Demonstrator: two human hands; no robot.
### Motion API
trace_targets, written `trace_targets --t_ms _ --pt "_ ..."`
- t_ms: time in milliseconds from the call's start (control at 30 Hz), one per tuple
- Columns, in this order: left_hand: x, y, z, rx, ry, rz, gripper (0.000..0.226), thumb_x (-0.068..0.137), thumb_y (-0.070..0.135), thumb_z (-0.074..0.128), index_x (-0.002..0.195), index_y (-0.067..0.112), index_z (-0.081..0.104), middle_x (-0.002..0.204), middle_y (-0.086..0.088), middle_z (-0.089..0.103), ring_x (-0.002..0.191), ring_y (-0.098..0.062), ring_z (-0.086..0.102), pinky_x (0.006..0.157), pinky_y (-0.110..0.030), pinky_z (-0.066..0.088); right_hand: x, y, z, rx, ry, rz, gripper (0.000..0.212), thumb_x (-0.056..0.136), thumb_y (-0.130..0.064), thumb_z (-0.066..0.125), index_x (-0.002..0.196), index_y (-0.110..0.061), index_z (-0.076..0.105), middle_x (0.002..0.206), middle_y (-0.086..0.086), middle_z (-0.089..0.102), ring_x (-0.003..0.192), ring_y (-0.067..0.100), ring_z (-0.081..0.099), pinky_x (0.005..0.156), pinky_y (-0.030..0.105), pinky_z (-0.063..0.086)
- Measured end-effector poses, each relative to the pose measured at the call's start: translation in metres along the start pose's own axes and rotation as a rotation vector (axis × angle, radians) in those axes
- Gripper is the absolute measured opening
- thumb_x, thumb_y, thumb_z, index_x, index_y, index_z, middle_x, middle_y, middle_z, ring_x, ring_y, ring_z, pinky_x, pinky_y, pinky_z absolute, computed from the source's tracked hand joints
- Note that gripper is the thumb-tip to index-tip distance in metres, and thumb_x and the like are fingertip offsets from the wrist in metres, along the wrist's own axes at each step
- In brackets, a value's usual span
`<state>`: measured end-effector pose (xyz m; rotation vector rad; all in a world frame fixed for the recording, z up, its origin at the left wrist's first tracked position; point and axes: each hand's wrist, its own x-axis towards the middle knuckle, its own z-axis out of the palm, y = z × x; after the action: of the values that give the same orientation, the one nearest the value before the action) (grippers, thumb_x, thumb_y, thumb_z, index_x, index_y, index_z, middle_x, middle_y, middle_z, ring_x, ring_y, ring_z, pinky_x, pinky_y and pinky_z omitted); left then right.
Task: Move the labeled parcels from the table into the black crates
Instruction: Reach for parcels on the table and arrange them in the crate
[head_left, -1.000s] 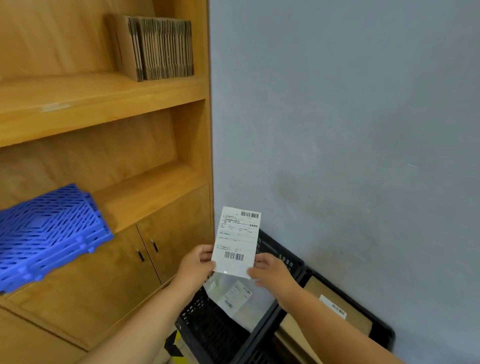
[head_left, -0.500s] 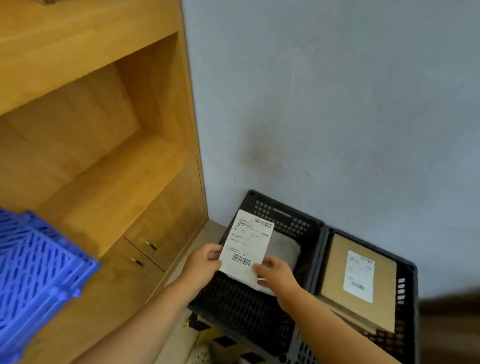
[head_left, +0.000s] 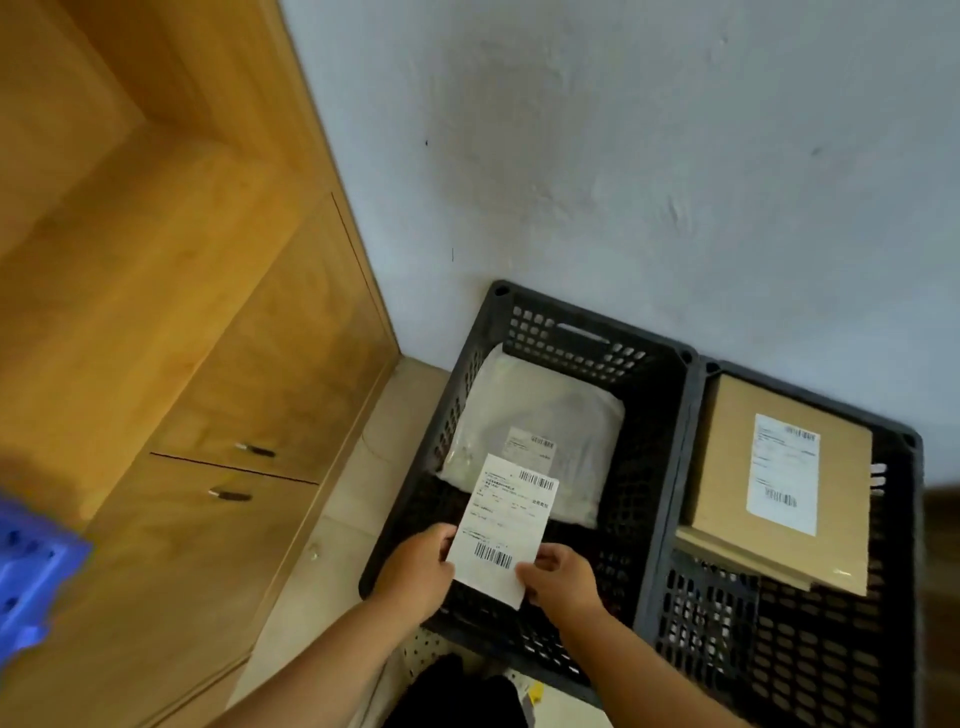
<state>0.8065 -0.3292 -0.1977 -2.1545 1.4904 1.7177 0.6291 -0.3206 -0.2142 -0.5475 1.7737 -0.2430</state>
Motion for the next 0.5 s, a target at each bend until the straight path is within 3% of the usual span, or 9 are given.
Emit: trace_targets --t_ms 200,300,500 --pt "0.047 -0.02 0.023 0.207 -0.016 -0.011 0.048 0.093 0.01 0.044 0.139 0.023 0.04 0.136 0.001 0.05 0.122 -0.017 0.05 0.1 -0.028 0.043 0.071 0.031 0.03 0.0 -0.024 0.06 0.016 0.084 -0.005 0.067 0.097 -0.01 0.06 0.089 0.004 0.067 0.083 0.02 0.066 0.078 0.037 0.057" --pt "0.069 -0.03 0.032 0.272 -0.065 -0.04 0.051 0.095 0.011 0.044 0.143 0.02 0.033 0.14 -0.004 0.044 0.126 -0.02 0.046 0.104 -0.027 0.039 0.099 0.044 0.044 -0.031 -0.04 0.064 0.026 0.082 -0.006 0.068 0.108 -0.005 0.062 0.09 0.003 0.068 0.083 0.02 0.067 0.08 0.038 0.057" --pt "0.105 -0.045 0.044 0.381 -0.062 0.003 0.043 0.091 0.01 0.045 0.132 0.024 0.046 0.13 -0.003 0.048 0.116 -0.019 0.05 0.098 -0.031 0.044 0.131 0.048 0.039 -0.314 0.043 -0.105 0.032 0.088 -0.012 0.061 0.12 -0.017 0.06 0.11 0.0 0.067 0.092 0.012 0.061 0.078 0.025 0.051"
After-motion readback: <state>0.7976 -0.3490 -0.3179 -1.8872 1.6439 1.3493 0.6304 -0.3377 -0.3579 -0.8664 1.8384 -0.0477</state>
